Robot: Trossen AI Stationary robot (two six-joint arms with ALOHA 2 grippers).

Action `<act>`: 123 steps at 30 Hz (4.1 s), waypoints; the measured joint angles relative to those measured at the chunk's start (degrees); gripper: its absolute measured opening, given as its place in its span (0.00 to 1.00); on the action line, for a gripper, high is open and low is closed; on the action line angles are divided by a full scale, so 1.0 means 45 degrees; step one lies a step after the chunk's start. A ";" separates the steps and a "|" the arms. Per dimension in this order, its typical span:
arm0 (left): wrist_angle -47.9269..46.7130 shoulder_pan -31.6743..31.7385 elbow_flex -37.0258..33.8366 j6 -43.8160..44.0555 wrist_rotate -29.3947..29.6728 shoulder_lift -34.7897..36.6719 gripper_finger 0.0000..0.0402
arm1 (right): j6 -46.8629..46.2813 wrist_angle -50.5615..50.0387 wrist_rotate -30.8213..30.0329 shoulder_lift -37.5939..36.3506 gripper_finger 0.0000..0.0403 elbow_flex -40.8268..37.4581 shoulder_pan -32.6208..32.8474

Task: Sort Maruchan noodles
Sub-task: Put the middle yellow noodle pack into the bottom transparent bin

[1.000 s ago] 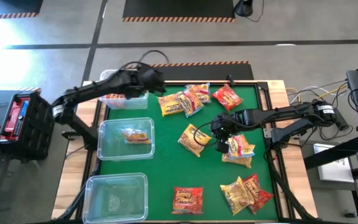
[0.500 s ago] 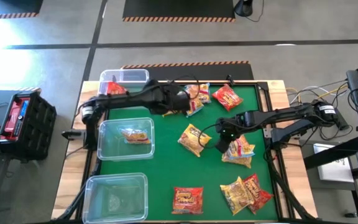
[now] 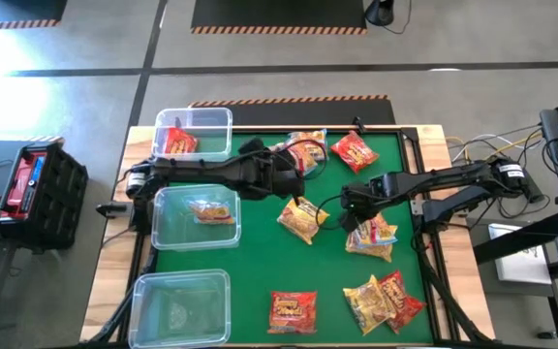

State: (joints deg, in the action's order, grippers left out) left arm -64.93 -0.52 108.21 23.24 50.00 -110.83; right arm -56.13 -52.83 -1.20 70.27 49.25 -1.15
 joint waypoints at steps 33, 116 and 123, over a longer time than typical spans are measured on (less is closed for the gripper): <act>0.8883 0.0376 -0.6288 0.3690 -0.9787 0.0009 0.35 | 0.2978 0.7325 0.1460 -0.0485 0.29 -0.1204 -0.1418; 0.5828 0.0430 -0.6050 0.2860 -1.0216 0.0515 0.35 | 0.2684 1.3249 0.7917 0.4490 0.27 -0.1851 -0.2467; 0.7086 0.0376 -0.6576 0.1940 -1.2332 0.1026 0.35 | 0.6318 1.2906 0.8995 0.4481 0.27 -0.1851 -0.2466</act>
State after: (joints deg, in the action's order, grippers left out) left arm -33.04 1.17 78.62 31.97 -5.49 -106.22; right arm -27.70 5.25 39.28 90.43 40.93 -12.25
